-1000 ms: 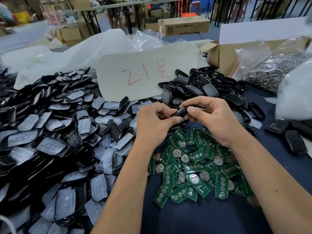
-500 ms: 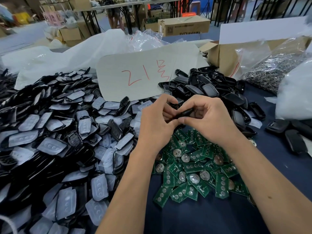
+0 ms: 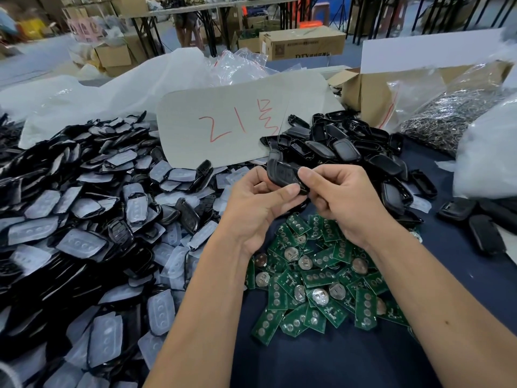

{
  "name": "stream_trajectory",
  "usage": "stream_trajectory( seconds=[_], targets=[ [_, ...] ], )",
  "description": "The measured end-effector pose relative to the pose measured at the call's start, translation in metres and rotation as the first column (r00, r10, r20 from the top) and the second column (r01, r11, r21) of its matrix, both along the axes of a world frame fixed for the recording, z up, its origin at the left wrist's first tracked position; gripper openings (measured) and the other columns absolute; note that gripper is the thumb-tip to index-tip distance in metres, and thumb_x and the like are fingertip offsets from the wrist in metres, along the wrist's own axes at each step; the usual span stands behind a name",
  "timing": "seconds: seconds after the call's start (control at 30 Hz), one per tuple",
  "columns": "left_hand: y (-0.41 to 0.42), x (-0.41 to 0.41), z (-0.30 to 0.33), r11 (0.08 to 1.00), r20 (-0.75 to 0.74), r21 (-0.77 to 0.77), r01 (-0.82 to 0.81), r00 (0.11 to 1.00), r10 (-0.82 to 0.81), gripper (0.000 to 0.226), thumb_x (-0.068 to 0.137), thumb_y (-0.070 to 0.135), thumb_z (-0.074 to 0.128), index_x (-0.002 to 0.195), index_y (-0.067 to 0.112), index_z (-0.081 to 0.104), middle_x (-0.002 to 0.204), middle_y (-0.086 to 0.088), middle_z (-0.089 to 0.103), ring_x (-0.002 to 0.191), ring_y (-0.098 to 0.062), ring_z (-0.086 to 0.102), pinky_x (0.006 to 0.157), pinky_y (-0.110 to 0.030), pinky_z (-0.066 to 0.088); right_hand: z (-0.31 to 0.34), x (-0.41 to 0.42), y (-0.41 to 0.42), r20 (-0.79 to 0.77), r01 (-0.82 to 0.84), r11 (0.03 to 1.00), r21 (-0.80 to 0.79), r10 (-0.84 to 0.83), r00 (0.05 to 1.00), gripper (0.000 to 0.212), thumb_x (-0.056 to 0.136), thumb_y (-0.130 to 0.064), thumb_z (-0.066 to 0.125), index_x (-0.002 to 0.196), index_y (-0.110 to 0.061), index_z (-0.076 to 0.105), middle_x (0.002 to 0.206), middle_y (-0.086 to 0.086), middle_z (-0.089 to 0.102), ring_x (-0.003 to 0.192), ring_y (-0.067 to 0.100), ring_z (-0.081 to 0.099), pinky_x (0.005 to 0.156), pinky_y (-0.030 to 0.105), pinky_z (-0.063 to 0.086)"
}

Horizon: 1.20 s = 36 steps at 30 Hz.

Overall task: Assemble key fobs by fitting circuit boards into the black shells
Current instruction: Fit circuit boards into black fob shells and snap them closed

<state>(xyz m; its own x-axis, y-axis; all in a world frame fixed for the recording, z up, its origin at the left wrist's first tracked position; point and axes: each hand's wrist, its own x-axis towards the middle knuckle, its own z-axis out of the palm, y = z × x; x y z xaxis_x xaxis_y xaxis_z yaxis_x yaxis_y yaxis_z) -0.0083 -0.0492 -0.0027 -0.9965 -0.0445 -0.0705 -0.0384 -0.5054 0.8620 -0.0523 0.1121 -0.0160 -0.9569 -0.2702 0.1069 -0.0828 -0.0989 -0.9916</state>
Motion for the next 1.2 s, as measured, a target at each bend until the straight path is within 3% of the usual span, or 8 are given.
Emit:
stream_trajectory(
  seconds=[0.13, 0.3, 0.5, 0.67, 0.8, 0.9, 1.07, 1.2],
  targets=[
    [0.0, -0.001, -0.002, 0.998, 0.015, 0.043, 0.047, 0.999, -0.048, 0.036, 0.066, -0.005, 0.075, 0.097, 0.001, 0.059, 0.099, -0.022, 0.071, 0.088, -0.028, 0.077, 0.074, -0.031, 0.064, 0.001, 0.001, 0.0, 0.047, -0.015, 0.999, -0.052, 0.017, 0.999, 0.026, 0.085, -0.037, 0.077, 0.068, -0.018, 0.071, 0.055, 0.0, 0.05, 0.042, 0.008, 0.035, 0.038, 0.016, 0.024],
    [-0.001, -0.001, -0.004, 0.997, 0.036, 0.068, 0.047, 0.998, -0.049, 0.047, 0.065, -0.006, 0.075, 0.109, 0.001, 0.059, 0.093, -0.017, 0.076, 0.086, -0.027, 0.078, 0.072, -0.03, 0.064, 0.003, 0.001, -0.002, 0.041, 0.006, 0.997, -0.077, -0.003, 0.999, 0.032, 0.097, -0.019, 0.072, 0.067, -0.01, 0.065, 0.054, 0.005, 0.043, 0.038, 0.009, 0.028, 0.037, 0.016, 0.022],
    [0.002, -0.001, -0.004, 0.998, 0.077, 0.059, 0.023, 0.997, -0.028, 0.029, 0.069, -0.005, 0.076, 0.093, -0.001, 0.061, 0.096, -0.021, 0.075, 0.084, -0.028, 0.078, 0.071, -0.029, 0.063, 0.006, 0.003, 0.0, 0.066, 0.017, 0.998, -0.064, -0.013, 0.998, 0.035, 0.098, -0.017, 0.071, 0.065, -0.01, 0.063, 0.053, 0.003, 0.041, 0.036, 0.009, 0.026, 0.036, 0.016, 0.022],
    [0.011, 0.001, -0.006, 0.9, -0.03, -0.404, -0.164, 0.986, 0.167, 0.042, 0.081, -0.006, 0.082, 0.11, 0.014, 0.06, 0.101, -0.019, 0.072, 0.082, -0.029, 0.078, 0.072, -0.034, 0.064, 0.011, 0.0, 0.009, -0.008, 0.047, 0.979, 0.2, -0.046, 0.999, 0.037, 0.099, -0.021, 0.071, 0.065, -0.011, 0.061, 0.048, -0.004, 0.04, 0.037, 0.011, 0.028, 0.04, 0.02, 0.025],
    [0.036, 0.008, -0.002, 0.824, -0.137, -0.518, -0.231, 0.973, 0.186, 0.036, 0.081, 0.008, 0.088, 0.104, 0.021, 0.064, 0.098, -0.014, 0.073, 0.079, -0.026, 0.078, 0.069, -0.037, 0.065, 0.018, 0.005, 0.04, -0.035, 0.028, 0.937, 0.347, -0.017, 0.999, 0.033, 0.101, -0.032, 0.067, 0.072, -0.016, 0.065, 0.057, 0.007, 0.049, 0.047, 0.016, 0.041, 0.042, 0.025, 0.033],
    [0.077, 0.006, 0.001, 0.754, -0.174, -0.607, -0.251, 0.968, 0.182, 0.038, 0.077, 0.018, 0.091, 0.101, 0.029, 0.063, 0.095, -0.006, 0.074, 0.082, -0.024, 0.076, 0.069, -0.042, 0.065, 0.021, 0.013, 0.07, -0.104, 0.126, 0.918, 0.376, -0.093, 0.99, 0.017, 0.103, -0.029, 0.061, 0.089, -0.023, 0.07, 0.079, 0.017, 0.067, 0.057, 0.016, 0.057, 0.046, 0.029, 0.043],
    [0.159, -0.006, 0.003, 0.673, -0.225, -0.706, -0.223, 0.971, 0.085, 0.043, 0.075, 0.02, 0.091, 0.088, 0.024, 0.05, 0.068, 0.002, 0.066, 0.056, -0.014, 0.055, 0.056, -0.032, 0.046, 0.028, 0.018, 0.137, -0.305, 0.439, 0.744, 0.503, -0.322, 0.896, 0.017, 0.098, -0.018, 0.069, 0.083, -0.02, 0.076, 0.074, 0.003, 0.072, 0.069, 0.023, 0.064, 0.07, 0.041, 0.054],
    [0.211, -0.01, 0.001, 0.501, -0.188, -0.851, -0.154, 0.982, -0.017, 0.041, 0.077, 0.037, 0.089, 0.087, 0.019, 0.053, 0.081, 0.001, 0.064, 0.078, -0.022, 0.06, 0.068, -0.037, 0.046, 0.029, 0.024, 0.187, -0.346, 0.564, 0.516, 0.645, -0.46, 0.817, 0.015, 0.091, -0.025, 0.074, 0.077, -0.025, 0.078, 0.072, -0.005, 0.073, 0.073, 0.018, 0.067, 0.069, 0.032, 0.045]
  ],
)
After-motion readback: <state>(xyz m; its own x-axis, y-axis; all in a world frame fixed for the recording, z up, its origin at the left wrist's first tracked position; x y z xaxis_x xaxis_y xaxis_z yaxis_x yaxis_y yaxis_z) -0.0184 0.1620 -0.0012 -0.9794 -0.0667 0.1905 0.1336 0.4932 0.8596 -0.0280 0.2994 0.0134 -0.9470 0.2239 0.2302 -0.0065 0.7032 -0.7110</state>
